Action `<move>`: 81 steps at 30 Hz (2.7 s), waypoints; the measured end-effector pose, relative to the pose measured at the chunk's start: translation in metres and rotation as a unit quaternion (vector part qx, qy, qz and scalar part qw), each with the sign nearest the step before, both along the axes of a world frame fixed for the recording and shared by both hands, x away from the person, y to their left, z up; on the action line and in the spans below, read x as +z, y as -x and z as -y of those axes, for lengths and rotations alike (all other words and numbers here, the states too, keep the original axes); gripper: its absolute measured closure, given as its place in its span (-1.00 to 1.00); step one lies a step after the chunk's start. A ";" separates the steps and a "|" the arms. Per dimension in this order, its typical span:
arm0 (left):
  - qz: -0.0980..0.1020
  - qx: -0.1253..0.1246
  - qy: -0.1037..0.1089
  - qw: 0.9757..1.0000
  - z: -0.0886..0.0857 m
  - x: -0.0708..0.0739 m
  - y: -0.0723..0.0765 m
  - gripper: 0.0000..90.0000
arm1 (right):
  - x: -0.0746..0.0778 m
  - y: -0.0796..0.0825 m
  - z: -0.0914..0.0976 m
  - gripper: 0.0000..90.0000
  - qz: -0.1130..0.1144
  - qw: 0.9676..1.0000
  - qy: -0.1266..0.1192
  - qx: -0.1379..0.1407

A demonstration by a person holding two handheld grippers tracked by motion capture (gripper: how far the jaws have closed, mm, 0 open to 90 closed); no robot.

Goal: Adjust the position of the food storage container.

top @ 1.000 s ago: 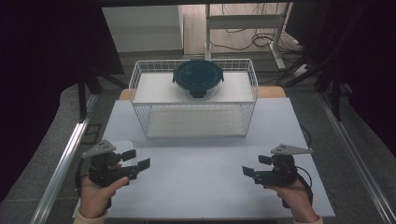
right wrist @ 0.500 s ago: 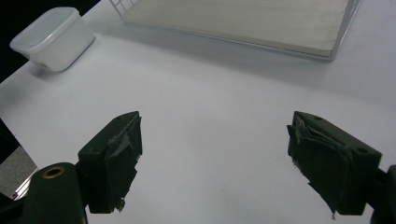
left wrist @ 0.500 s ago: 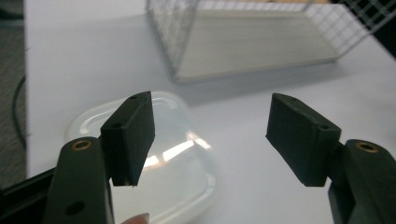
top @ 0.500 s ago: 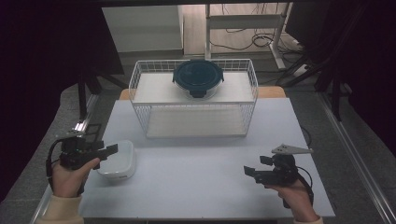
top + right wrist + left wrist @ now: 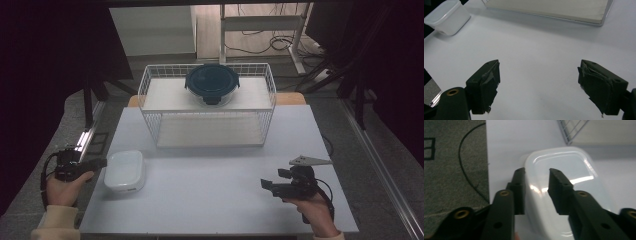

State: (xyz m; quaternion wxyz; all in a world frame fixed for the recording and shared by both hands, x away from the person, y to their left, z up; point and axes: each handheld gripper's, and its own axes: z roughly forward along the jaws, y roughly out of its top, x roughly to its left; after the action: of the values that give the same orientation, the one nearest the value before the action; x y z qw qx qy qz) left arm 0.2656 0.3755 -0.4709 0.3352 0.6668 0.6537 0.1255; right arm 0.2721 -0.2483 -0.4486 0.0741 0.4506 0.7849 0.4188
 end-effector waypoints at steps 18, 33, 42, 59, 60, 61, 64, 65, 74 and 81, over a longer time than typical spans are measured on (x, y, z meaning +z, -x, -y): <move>-0.056 -0.022 0.006 0.998 -0.011 -0.035 -0.017 1.00 | -0.004 -0.002 0.001 -0.60 -0.005 1.000 0.000 -0.007; -0.057 -0.058 0.021 0.996 0.008 -0.041 -0.025 1.00 | -0.005 -0.001 0.000 -0.60 -0.005 1.000 0.005 -0.007; -0.053 -0.086 0.015 0.995 0.031 -0.037 -0.030 1.00 | -0.005 0.000 -0.002 -0.60 -0.005 1.000 0.006 -0.003; -0.056 -0.130 0.021 0.990 0.074 -0.038 -0.025 1.00 | -0.003 0.001 -0.007 -0.60 -0.004 1.000 0.003 0.004; -0.056 -0.130 0.023 0.990 0.077 -0.038 -0.025 1.00 | -0.003 0.001 -0.007 -0.60 -0.004 1.000 0.002 0.006; -0.055 -0.131 0.024 0.990 0.079 -0.038 -0.024 1.00 | -0.003 0.002 -0.007 -0.60 -0.004 1.000 0.002 0.006; -0.057 -0.140 0.028 0.988 0.086 -0.039 -0.023 1.00 | -0.004 0.001 -0.006 -0.60 -0.004 1.000 0.002 0.003; -0.058 -0.143 0.029 0.988 0.087 -0.039 -0.023 1.00 | -0.004 0.001 -0.006 -0.60 -0.005 1.000 0.004 0.002; -0.056 -0.161 0.048 0.984 0.104 -0.038 -0.021 1.00 | -0.004 0.002 -0.007 -0.60 -0.007 1.000 0.005 0.003; -0.049 -0.183 0.045 0.981 0.123 -0.033 -0.021 1.00 | -0.006 0.001 -0.008 -0.60 -0.010 1.000 0.005 0.004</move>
State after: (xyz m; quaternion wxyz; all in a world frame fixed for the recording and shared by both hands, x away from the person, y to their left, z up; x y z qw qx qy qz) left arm 0.2862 0.2530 -0.5035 0.3498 0.7644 0.5416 -0.0004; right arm 0.2709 -0.2407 -0.4544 0.0670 0.4512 0.7897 0.4103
